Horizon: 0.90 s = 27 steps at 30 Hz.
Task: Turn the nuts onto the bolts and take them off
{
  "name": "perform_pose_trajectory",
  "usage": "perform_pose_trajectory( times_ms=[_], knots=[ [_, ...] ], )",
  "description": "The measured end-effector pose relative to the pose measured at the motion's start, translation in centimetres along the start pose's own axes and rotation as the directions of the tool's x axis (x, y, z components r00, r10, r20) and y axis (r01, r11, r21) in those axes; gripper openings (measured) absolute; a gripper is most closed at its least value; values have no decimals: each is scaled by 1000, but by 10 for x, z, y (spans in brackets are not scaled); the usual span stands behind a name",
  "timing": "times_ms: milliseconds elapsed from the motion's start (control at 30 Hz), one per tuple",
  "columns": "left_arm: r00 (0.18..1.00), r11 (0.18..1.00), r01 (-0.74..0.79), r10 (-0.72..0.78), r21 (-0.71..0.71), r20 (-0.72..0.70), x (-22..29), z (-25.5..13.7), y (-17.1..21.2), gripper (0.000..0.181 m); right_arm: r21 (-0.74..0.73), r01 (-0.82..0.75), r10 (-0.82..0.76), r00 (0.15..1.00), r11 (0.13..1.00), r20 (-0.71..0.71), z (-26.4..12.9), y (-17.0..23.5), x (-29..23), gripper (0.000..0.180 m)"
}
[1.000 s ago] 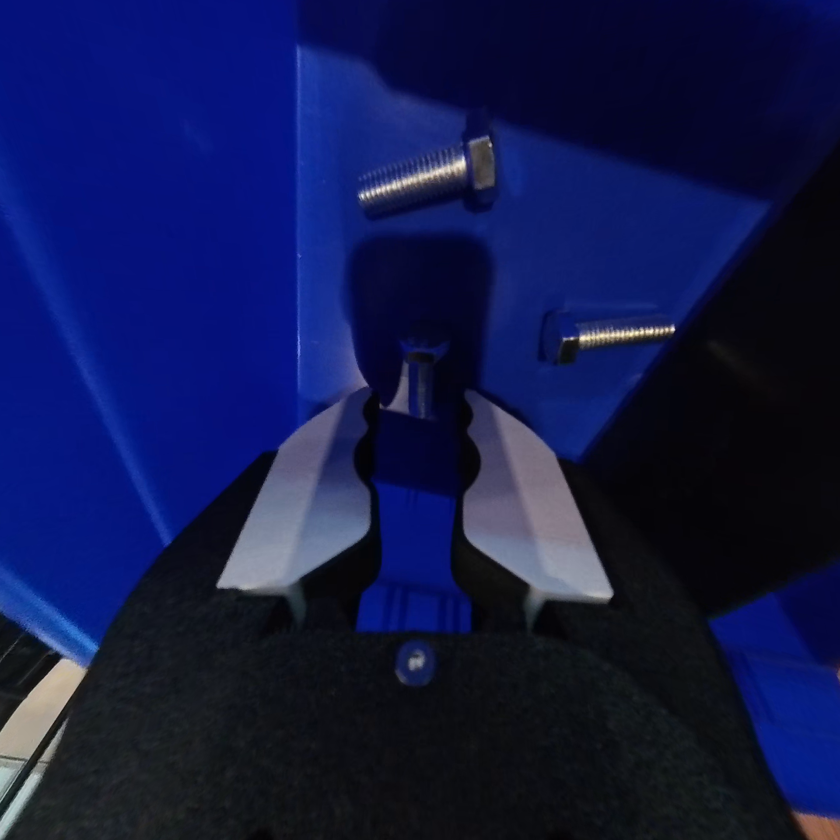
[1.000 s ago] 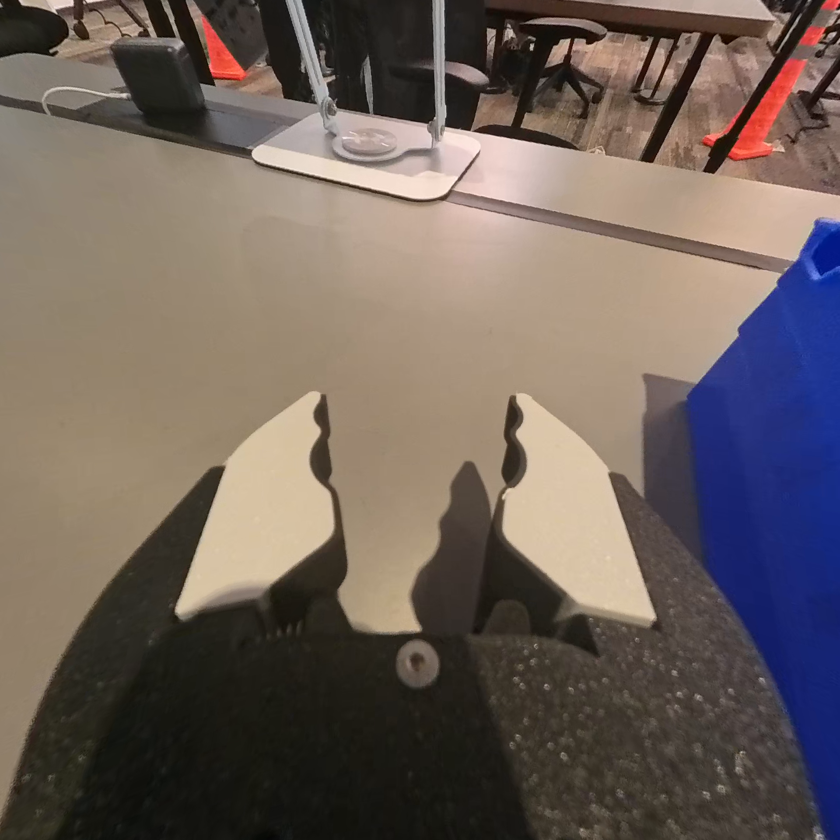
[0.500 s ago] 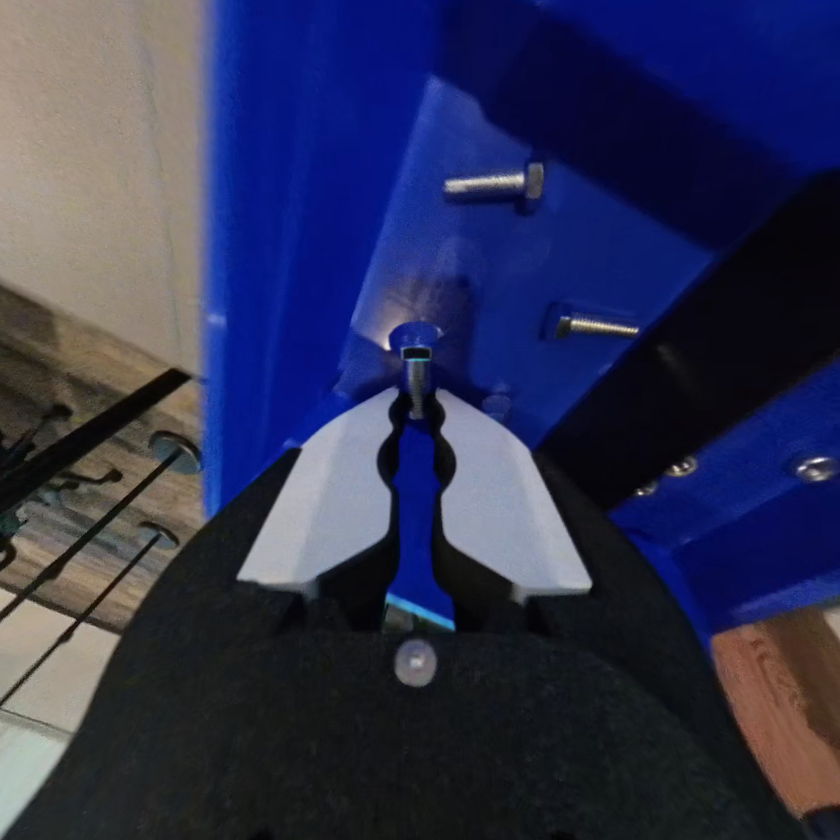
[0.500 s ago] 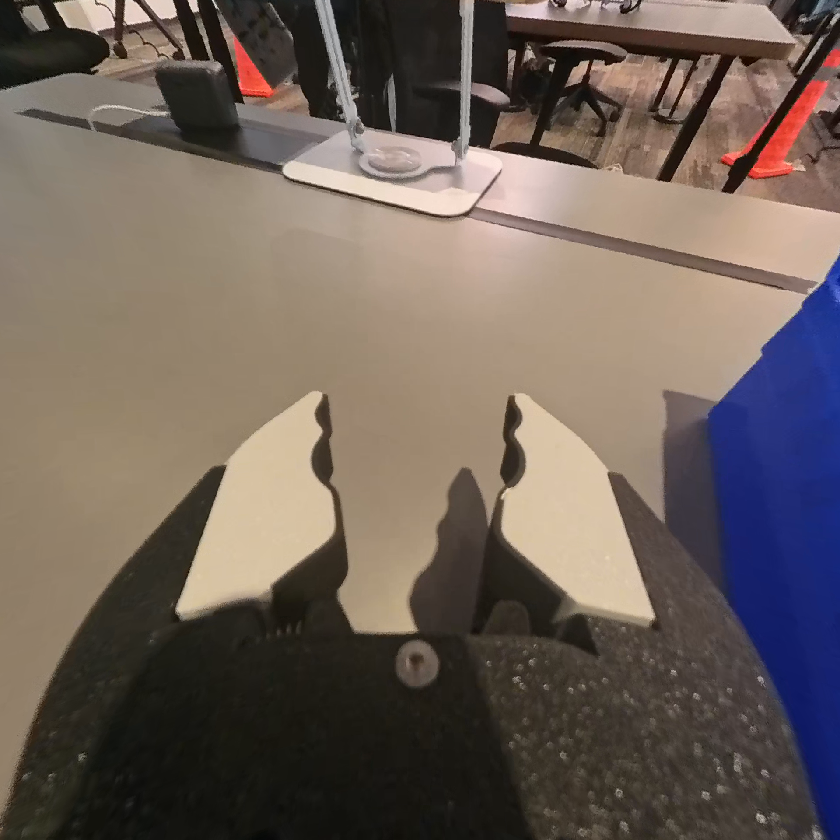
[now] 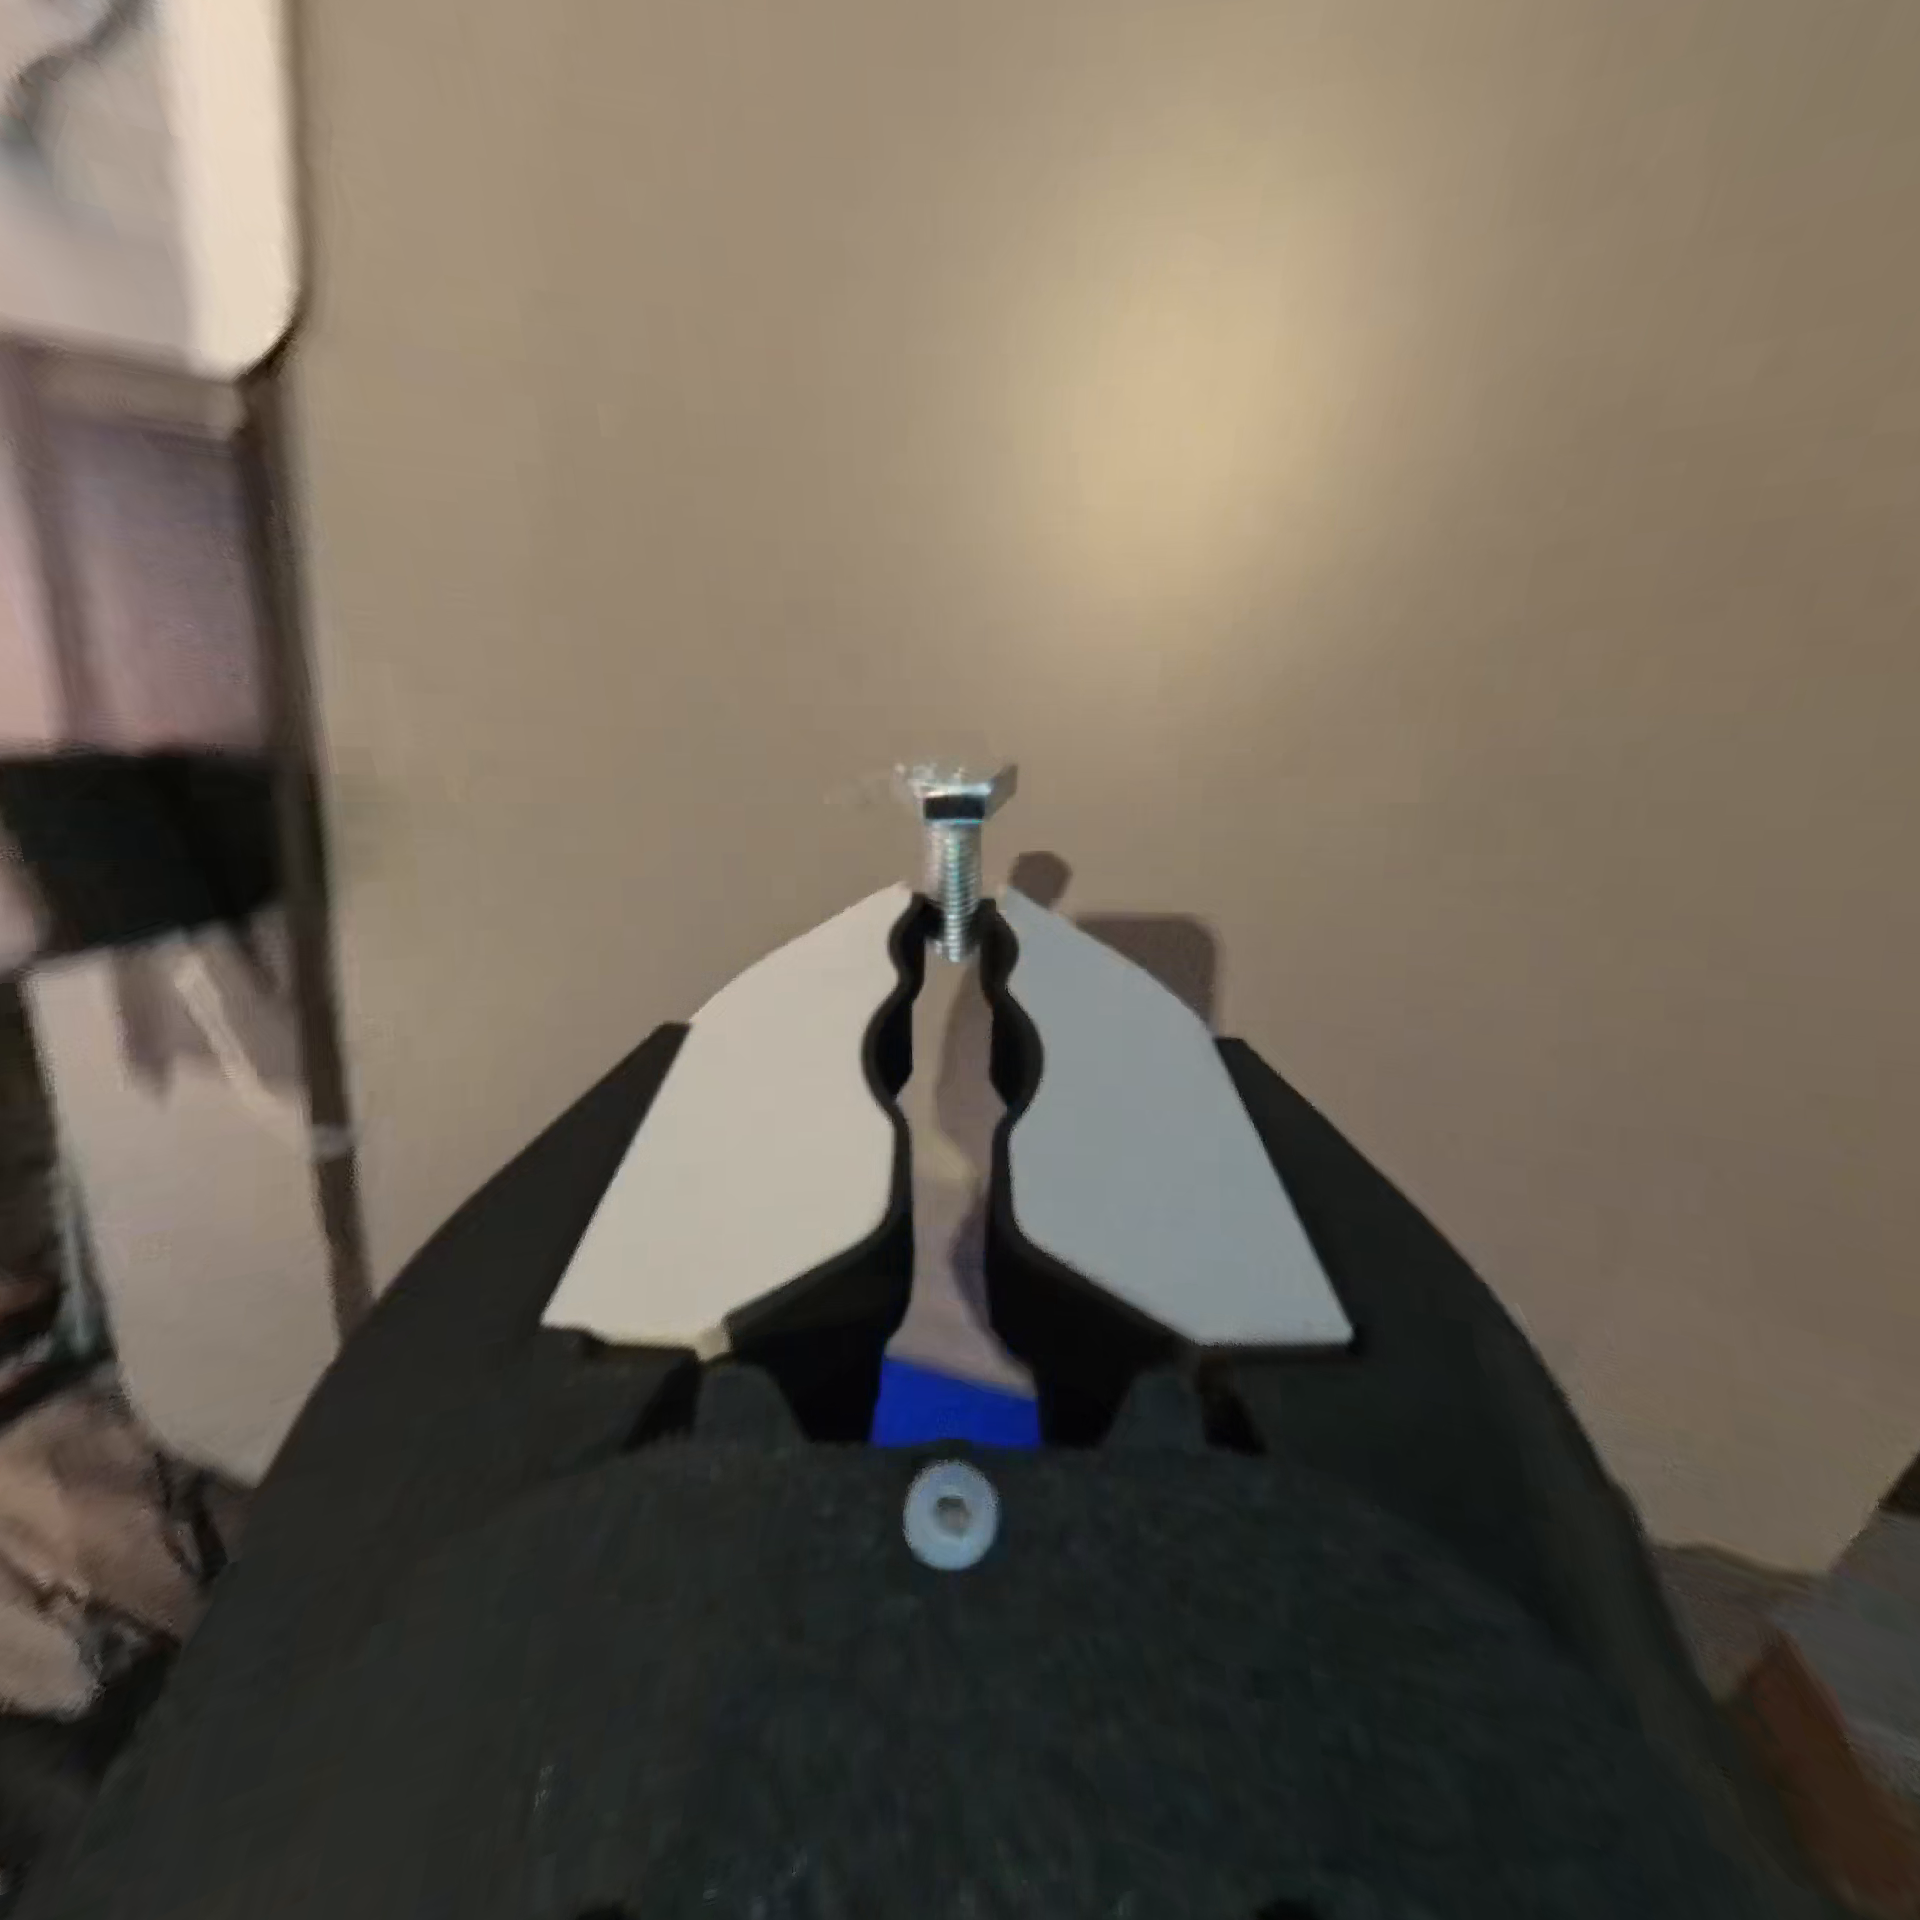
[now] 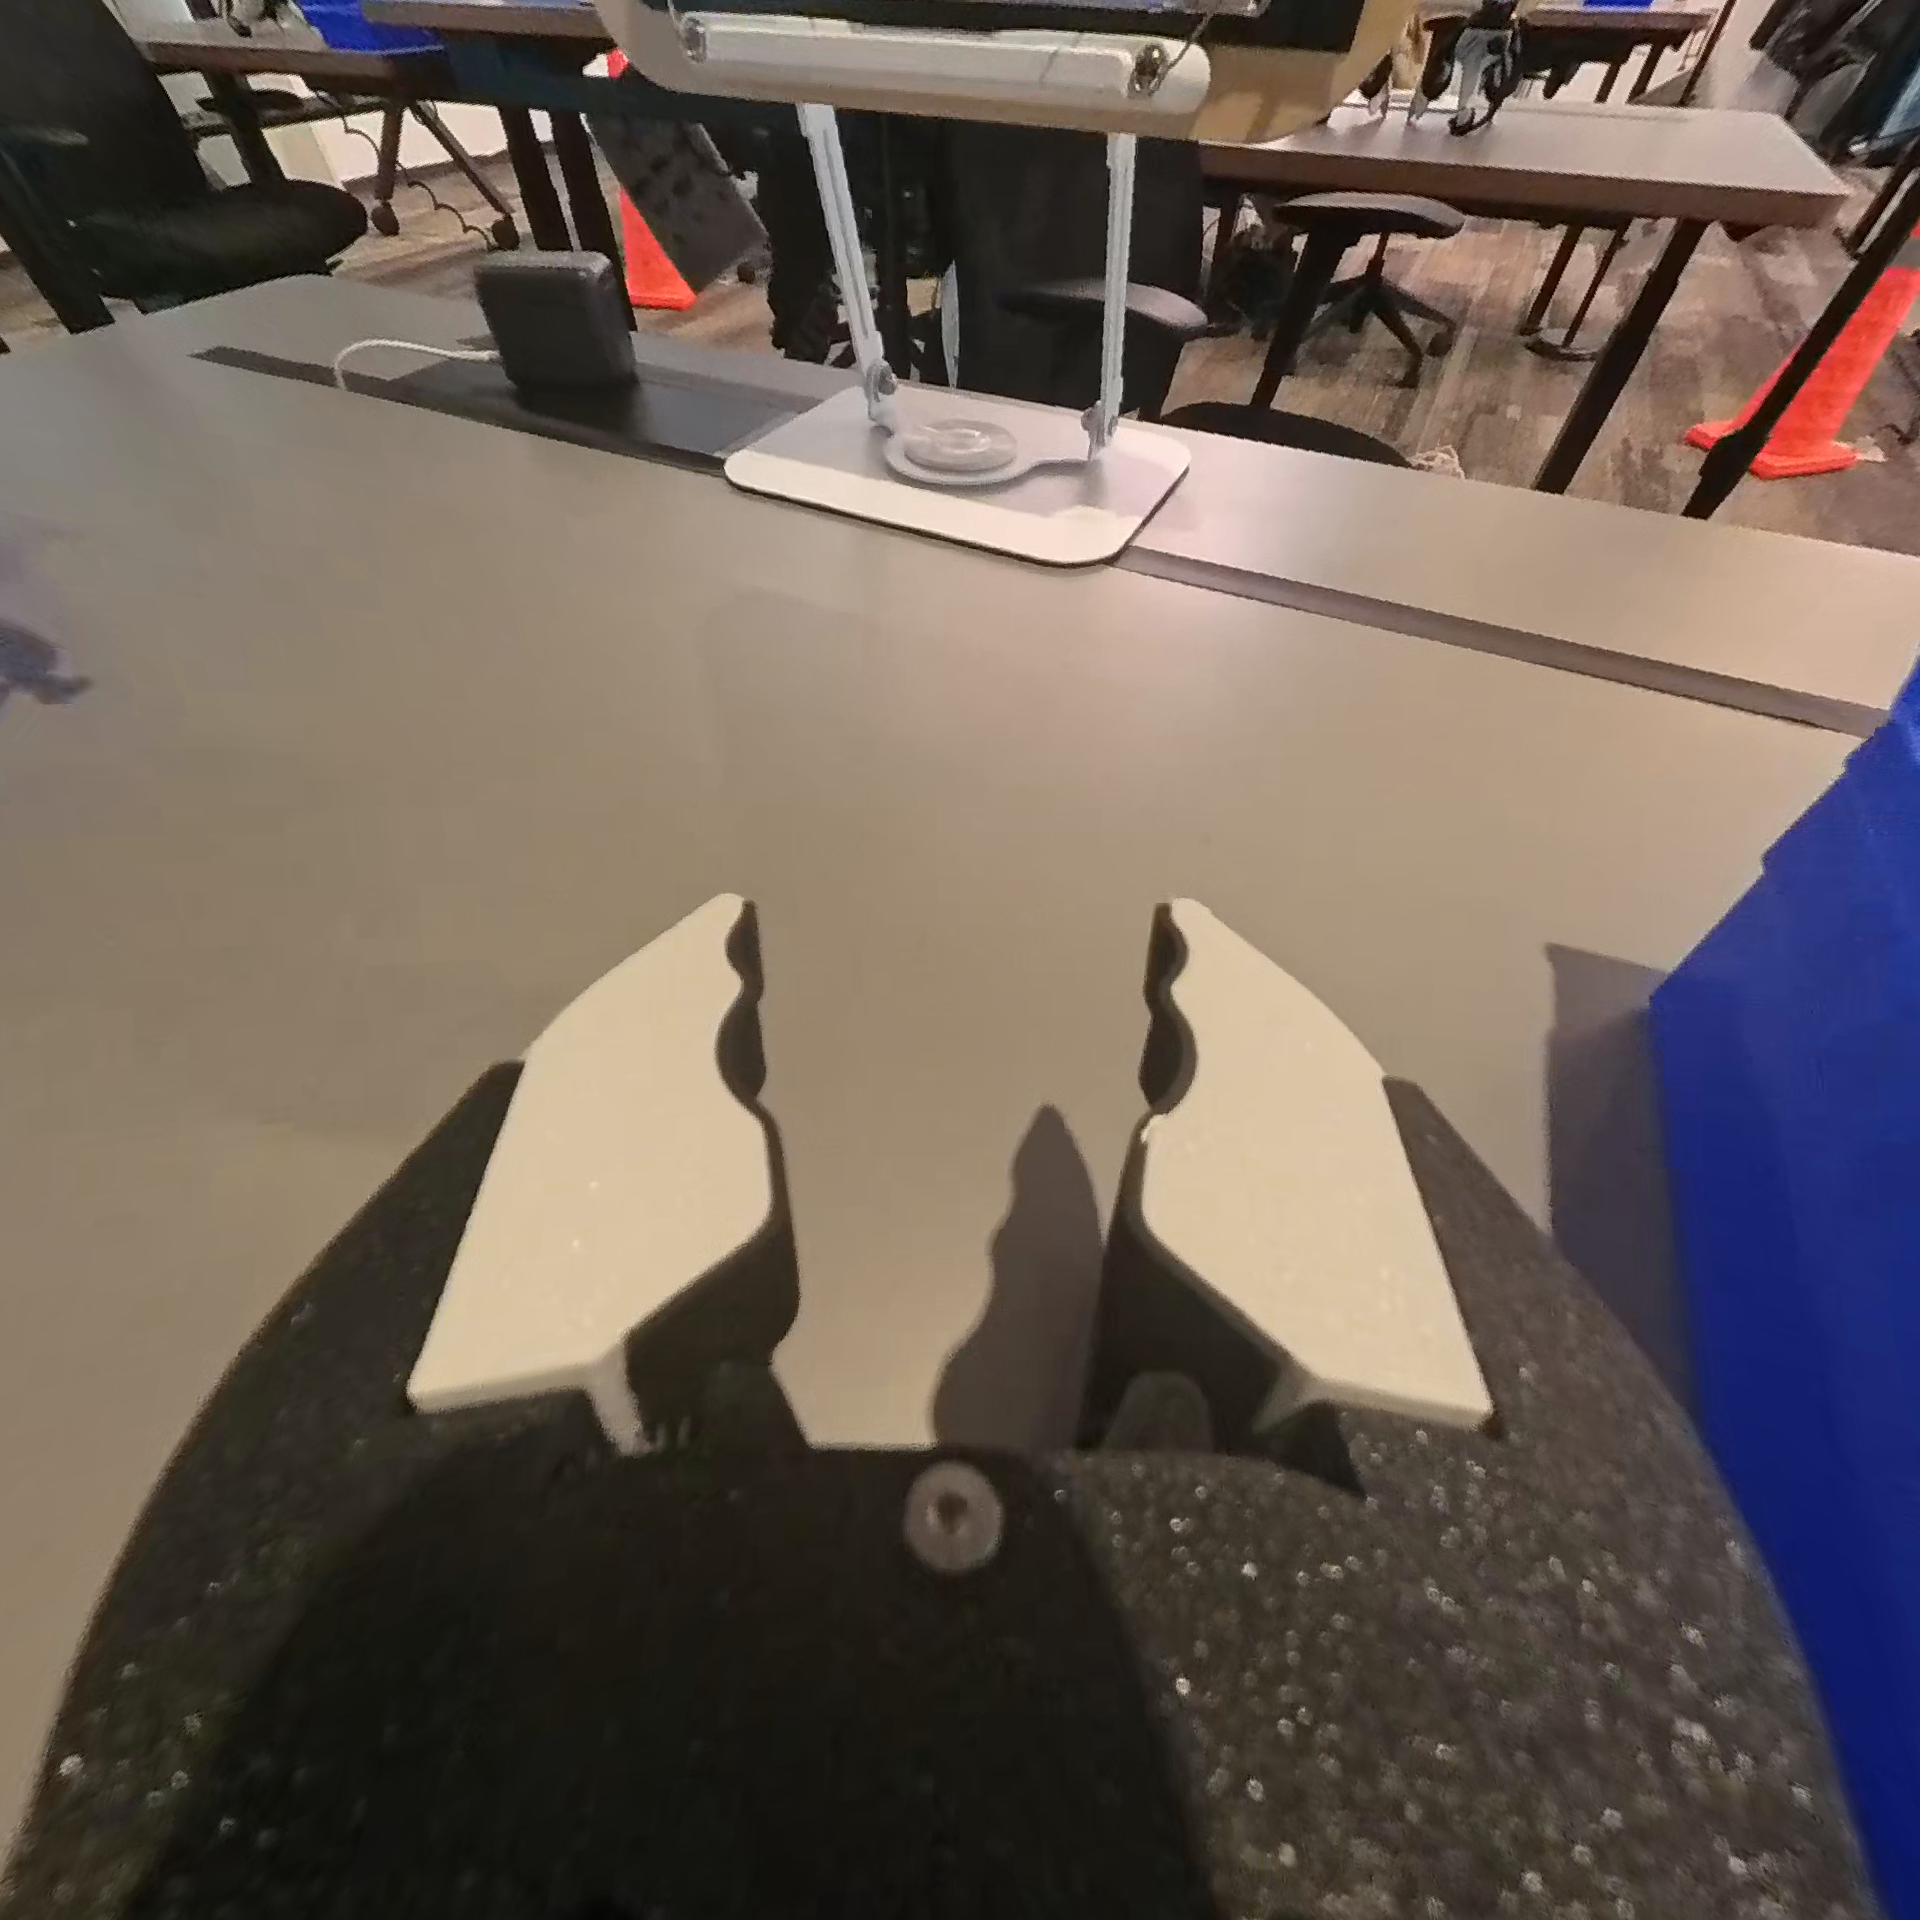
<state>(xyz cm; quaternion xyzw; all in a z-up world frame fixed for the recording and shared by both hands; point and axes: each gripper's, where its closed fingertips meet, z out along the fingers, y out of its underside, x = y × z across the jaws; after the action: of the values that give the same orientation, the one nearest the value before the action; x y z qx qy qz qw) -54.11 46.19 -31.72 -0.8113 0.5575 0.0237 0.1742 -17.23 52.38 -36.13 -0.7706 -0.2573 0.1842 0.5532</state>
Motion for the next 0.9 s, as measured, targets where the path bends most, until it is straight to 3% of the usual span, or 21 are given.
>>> perform_pose_trajectory(
  times_ms=[167, 300, 667, 900],
  knots=[
    [979, 986, -159, 150, -51, -141, 34, 84, -44, 9, 13, -18, 18, 1000, 1000, -1, -3, 0, 4, 68],
    [961, 978, -201, 185, -61, -206, 42, 120, -59, 9, 15, -28, 27, 1000, 1000, 13, -3, 0, 4, 68],
    [940, 960, -273, 254, -56, -227, 35, 139, -68, 10, -11, -31, 31, 999, 999, 36, 1, 4, 0, 68],
    [960, 975, -224, 217, -16, -178, 26, 138, -71, 38, -8, -33, 33, 998, 999, 44, 1, 4, -2, 69]
  ],
)
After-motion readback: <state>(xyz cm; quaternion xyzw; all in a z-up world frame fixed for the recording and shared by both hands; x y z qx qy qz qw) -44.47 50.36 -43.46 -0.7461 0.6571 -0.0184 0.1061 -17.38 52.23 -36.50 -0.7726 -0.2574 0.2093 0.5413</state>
